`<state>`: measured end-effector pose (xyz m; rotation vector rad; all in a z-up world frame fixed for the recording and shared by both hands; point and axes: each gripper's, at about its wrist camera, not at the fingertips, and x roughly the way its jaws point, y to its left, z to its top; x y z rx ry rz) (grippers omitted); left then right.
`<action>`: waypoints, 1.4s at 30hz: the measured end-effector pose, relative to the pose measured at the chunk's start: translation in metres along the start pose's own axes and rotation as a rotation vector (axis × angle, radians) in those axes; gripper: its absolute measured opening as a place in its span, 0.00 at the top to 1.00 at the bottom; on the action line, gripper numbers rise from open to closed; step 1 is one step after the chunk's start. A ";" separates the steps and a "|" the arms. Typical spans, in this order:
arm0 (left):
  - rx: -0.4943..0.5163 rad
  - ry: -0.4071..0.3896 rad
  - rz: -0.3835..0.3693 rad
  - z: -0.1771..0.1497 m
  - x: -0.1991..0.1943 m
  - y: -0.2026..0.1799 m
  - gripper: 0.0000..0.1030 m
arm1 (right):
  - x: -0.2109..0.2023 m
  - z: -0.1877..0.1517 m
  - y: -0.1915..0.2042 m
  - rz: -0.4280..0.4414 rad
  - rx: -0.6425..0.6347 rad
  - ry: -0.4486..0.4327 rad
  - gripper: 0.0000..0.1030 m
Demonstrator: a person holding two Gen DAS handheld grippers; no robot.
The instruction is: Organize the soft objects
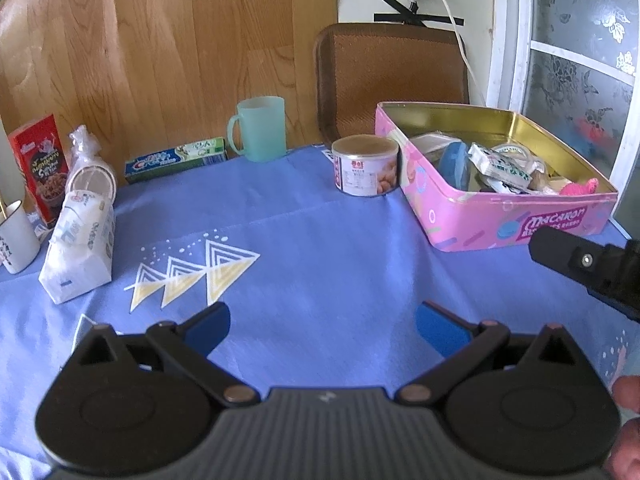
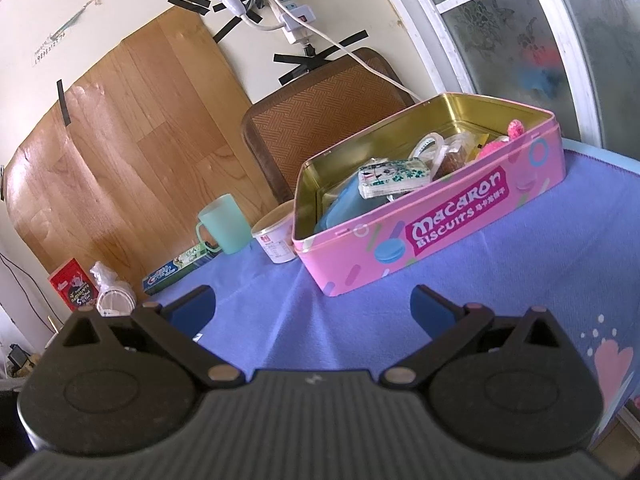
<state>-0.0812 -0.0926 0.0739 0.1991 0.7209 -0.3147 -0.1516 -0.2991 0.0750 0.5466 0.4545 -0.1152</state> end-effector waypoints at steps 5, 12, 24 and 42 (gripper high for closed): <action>-0.002 0.020 -0.011 -0.001 0.003 -0.001 0.00 | 0.000 0.000 0.000 0.000 0.000 0.001 0.00; -0.003 0.037 -0.010 -0.002 0.006 -0.001 0.00 | 0.001 -0.001 -0.001 -0.001 0.002 0.002 0.00; -0.001 0.059 -0.017 -0.002 0.012 -0.001 0.00 | 0.003 -0.002 0.000 -0.005 0.003 0.008 0.00; -0.011 0.089 -0.026 -0.005 0.022 0.000 0.00 | 0.008 -0.004 -0.001 -0.016 0.009 0.027 0.00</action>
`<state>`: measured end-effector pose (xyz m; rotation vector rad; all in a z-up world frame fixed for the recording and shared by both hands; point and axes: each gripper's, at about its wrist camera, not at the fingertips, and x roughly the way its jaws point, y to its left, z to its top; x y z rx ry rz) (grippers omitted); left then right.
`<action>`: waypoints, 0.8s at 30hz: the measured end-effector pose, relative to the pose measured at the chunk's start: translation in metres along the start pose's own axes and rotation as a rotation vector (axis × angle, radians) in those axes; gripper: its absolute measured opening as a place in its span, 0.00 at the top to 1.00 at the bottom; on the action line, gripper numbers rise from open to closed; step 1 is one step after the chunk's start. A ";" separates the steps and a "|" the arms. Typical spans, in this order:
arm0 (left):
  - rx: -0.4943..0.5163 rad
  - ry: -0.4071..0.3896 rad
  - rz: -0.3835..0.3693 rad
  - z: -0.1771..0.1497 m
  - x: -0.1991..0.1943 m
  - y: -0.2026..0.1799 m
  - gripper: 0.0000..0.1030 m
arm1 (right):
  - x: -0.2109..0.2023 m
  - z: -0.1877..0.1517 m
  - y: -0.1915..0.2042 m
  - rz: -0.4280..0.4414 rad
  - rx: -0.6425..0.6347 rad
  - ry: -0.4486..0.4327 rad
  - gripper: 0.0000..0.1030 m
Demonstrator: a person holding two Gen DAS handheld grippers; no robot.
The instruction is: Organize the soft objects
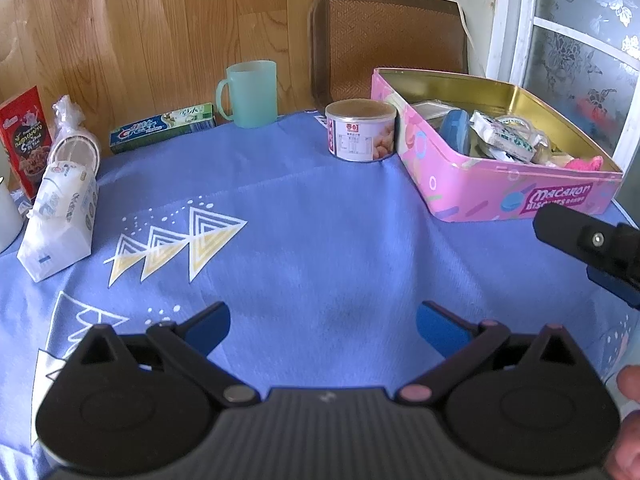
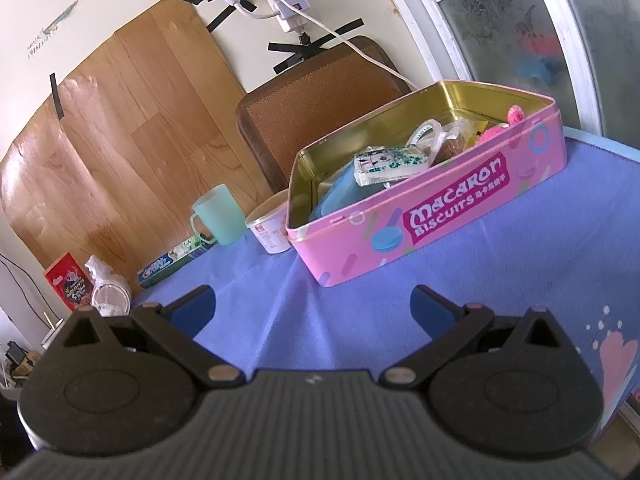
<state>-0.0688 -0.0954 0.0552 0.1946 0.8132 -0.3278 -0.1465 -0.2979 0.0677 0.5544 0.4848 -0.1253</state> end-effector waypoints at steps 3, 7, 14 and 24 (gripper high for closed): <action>0.000 0.004 -0.001 0.000 0.001 0.000 0.00 | 0.001 0.000 0.000 -0.002 0.002 0.002 0.00; -0.002 0.010 -0.003 -0.001 0.003 -0.001 0.00 | 0.002 -0.001 0.000 -0.005 0.005 0.006 0.00; -0.003 0.020 -0.003 -0.002 0.006 -0.002 0.00 | 0.004 -0.001 -0.001 -0.009 0.009 0.011 0.00; -0.009 0.043 -0.003 -0.002 0.013 -0.001 0.00 | 0.006 -0.003 -0.002 -0.017 0.015 0.022 0.00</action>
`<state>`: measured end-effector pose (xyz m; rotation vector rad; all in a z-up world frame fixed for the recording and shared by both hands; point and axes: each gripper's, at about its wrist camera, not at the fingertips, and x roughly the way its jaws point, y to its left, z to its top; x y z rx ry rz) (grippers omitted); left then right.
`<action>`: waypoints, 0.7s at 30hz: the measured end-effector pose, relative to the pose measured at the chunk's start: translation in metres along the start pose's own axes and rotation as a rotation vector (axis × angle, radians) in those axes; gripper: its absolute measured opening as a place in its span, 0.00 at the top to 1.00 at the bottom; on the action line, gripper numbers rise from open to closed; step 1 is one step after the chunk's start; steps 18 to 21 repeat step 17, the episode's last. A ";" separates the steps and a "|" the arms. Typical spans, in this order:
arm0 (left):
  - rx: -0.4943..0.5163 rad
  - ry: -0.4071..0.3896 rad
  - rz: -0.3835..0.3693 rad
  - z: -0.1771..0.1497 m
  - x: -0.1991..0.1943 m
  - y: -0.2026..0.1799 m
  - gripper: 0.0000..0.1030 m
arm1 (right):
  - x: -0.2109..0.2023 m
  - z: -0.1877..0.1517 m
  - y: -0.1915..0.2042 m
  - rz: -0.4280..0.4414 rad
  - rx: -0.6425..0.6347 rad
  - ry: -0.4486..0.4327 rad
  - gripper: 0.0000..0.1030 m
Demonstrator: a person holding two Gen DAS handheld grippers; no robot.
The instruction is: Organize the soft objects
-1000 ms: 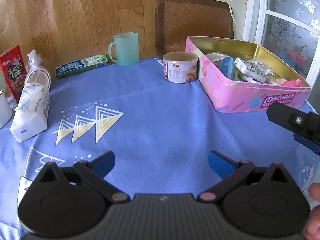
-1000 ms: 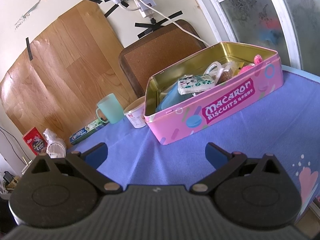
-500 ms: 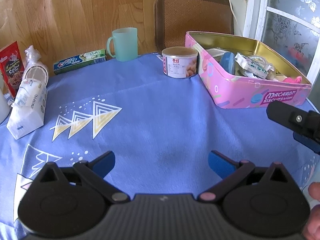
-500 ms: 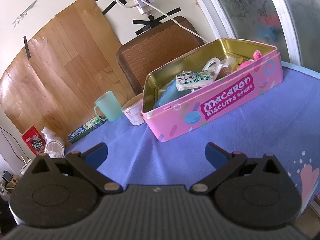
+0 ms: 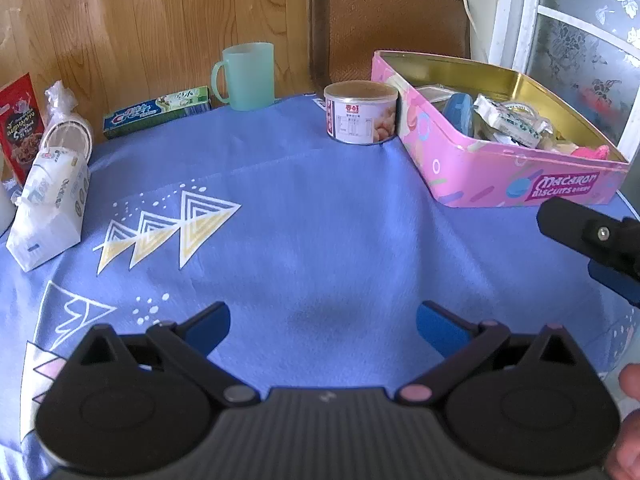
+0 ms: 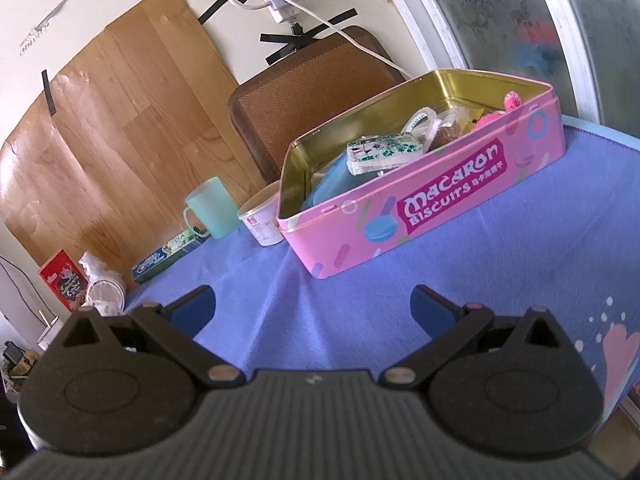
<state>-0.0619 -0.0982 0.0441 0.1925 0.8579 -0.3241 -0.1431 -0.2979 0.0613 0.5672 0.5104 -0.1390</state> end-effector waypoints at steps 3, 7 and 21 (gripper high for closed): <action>-0.002 0.006 -0.001 0.000 0.002 0.000 0.00 | 0.001 0.000 0.000 -0.002 0.001 0.003 0.00; -0.005 0.012 -0.005 0.000 0.003 0.001 0.00 | 0.002 -0.001 0.000 -0.004 0.002 0.006 0.00; -0.010 -0.037 -0.021 0.000 -0.004 0.003 0.00 | 0.004 -0.001 -0.001 -0.009 -0.001 0.003 0.00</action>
